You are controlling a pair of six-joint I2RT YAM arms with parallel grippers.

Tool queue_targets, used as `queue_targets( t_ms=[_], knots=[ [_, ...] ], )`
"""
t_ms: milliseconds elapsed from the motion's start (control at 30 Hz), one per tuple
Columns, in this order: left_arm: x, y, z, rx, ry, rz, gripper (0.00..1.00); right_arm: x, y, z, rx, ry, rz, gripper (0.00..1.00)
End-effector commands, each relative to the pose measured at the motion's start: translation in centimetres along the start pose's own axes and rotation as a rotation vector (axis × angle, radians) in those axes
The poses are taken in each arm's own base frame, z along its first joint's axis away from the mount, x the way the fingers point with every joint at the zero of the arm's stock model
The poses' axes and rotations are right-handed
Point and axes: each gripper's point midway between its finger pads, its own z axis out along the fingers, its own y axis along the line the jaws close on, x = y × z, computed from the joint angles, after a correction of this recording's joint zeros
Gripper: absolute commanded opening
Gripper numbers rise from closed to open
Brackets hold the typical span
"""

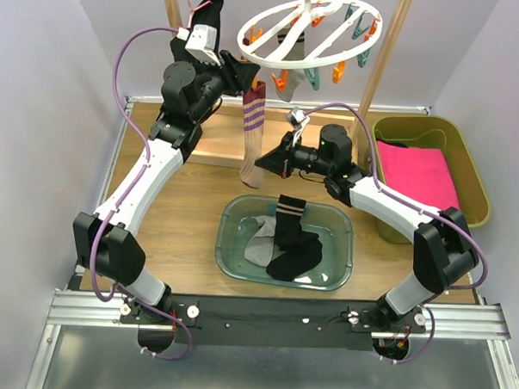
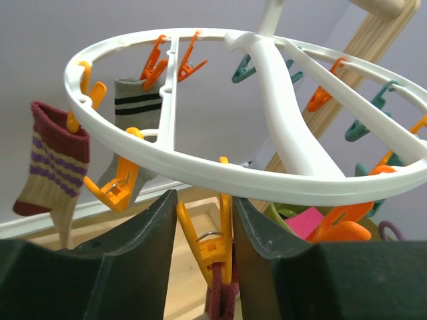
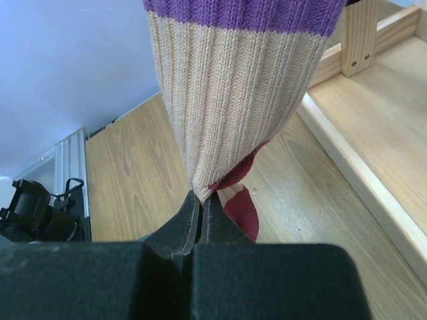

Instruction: Remove the socks clipped to the hanger

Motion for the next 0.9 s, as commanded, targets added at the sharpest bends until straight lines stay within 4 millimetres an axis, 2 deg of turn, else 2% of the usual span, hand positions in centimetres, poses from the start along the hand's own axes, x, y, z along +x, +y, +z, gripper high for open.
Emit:
queue_targets(
  t_ms=[0,100,133,233,267,300,367,400,433,467,533,567,667,700,833,867],
  knots=[
    [-1.1,-1.4,0.6,0.021,-0.028,-0.001,0.43,0.0,0.7,-0.6,-0.017,0.009,-0.012,0.01],
    [-0.9,-1.4,0.7,0.012,-0.027,0.006,0.36,0.1,0.9,-0.7,-0.018,0.011,-0.012,0.01],
    [-1.0,-1.5,0.7,0.012,-0.028,0.006,0.26,0.0,0.9,-0.8,-0.018,0.01,-0.011,0.01],
    [-1.5,-1.7,0.6,0.011,-0.037,0.016,0.08,0.2,1.0,-1.3,-0.001,0.019,-0.001,0.01],
    [-1.5,-1.7,0.7,0.01,-0.038,0.02,0.05,0.4,0.8,-1.5,0.015,0.023,0.004,0.01],
    [-1.6,-1.7,0.6,0.001,-0.042,0.03,0.02,1.3,0.7,-1.8,0.031,0.049,0.025,0.01],
    [-1.9,-2.0,0.4,-0.003,-0.049,0.046,0.0,1.6,0.9,-2.7,0.058,0.056,0.035,0.01],
    [-1.8,-2.3,0.3,-0.007,-0.05,0.05,0.0,3.1,0.8,-3.3,0.076,0.092,0.064,0.01],
    [-2.2,-2.6,0.1,-0.004,-0.057,0.071,0.0,3.6,0.9,-3.8,0.086,0.103,0.078,0.01],
    [-2.1,-2.7,0.0,-0.008,-0.055,0.079,0.0,2.9,1.6,-4.7,0.094,0.086,0.072,0.01],
    [-2.2,-3.3,-0.3,-0.015,-0.06,0.104,0.0,4.3,2.2,-6.0,0.108,0.121,0.106,0.01],
    [-2.3,-3.5,-0.5,-0.018,-0.061,0.115,0.0,3.7,3.0,-6.8,0.108,0.111,0.098,0.01],
    [-2.4,-4.1,-1.2,-0.028,-0.07,0.144,0.0,4.9,4.1,-8.8,0.133,0.158,0.134,0.01],
    [-2.2,-3.9,-1.3,-0.043,-0.07,0.148,0.0,4.7,4.8,-10.0,0.14,0.16,0.137,0.01],
    [-3.2,-5.3,-2.5,-0.047,-0.093,0.189,0.0,6.2,5.2,-12.6,0.223,0.192,0.176,0.01],
    [-3.1,-5.9,-2.6,-0.034,-0.092,0.192,0.0,7.1,5.1,-13.1,0.242,0.212,0.192,0.01]
  ],
)
